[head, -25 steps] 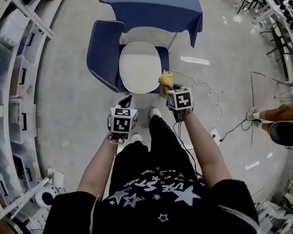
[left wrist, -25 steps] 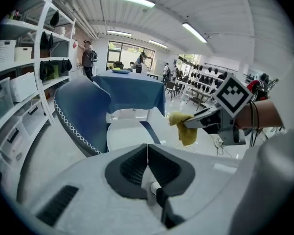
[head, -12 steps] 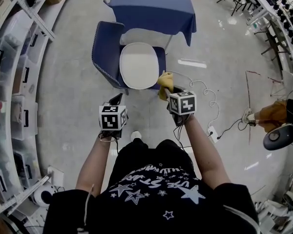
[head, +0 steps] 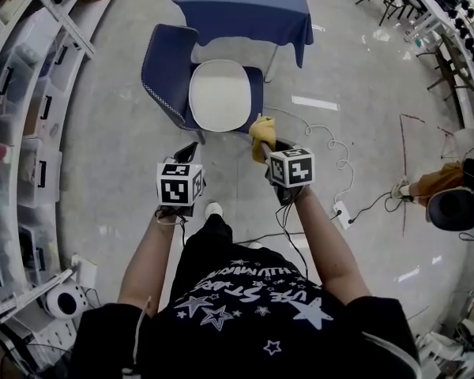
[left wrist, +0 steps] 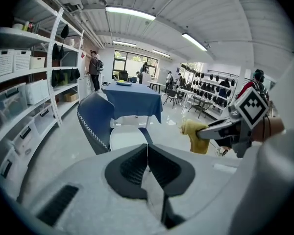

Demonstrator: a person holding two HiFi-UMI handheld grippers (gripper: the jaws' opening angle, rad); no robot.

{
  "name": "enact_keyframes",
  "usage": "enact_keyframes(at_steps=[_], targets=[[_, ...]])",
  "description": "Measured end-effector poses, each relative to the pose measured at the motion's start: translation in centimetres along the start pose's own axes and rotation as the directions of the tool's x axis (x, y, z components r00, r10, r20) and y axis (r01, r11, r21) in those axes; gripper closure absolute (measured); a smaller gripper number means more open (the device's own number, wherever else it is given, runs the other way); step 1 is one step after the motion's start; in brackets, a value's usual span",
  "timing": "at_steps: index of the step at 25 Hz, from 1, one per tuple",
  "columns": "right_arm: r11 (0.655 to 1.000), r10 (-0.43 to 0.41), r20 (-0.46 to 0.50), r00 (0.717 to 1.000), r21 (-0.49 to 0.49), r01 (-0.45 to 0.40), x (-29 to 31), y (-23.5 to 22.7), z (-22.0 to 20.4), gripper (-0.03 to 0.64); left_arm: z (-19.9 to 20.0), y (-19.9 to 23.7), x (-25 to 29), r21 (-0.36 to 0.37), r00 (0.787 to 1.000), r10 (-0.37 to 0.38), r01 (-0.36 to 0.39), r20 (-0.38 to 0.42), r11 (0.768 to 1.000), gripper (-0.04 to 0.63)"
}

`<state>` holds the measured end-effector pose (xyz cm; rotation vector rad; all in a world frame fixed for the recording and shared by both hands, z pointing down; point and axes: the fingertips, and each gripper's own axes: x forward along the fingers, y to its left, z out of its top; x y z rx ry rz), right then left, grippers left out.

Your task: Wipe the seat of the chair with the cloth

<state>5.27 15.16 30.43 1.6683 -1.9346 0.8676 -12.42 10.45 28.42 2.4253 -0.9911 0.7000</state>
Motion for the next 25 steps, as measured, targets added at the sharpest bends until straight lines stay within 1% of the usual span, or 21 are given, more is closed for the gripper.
enact_keyframes(at_steps=[8,13,17,25], targets=[[1.000,0.009,0.030,1.000,0.020,-0.010,-6.2,-2.4,-4.3,0.549,-2.6,-7.5,-2.9,0.016,1.000,-0.001,0.001,0.012,1.000,0.575],[1.000,0.022,0.050,0.998,0.014,-0.022,-9.5,-2.3,-6.6,0.549,-4.5,-10.4,-5.0,0.018,1.000,0.004,-0.004,0.025,1.000,0.575],[0.999,0.026,0.056,0.998,0.024,-0.028,-12.2,-2.2,-9.3,0.549,-6.6,-12.9,-6.7,0.016,1.000,-0.005,0.005,0.028,1.000,0.575],[0.999,0.045,0.049,0.998,-0.014,-0.044,-16.3,-1.7,-14.0,0.549,-10.4,-16.9,-9.6,0.010,0.999,-0.003,0.003,0.044,1.000,0.575]])
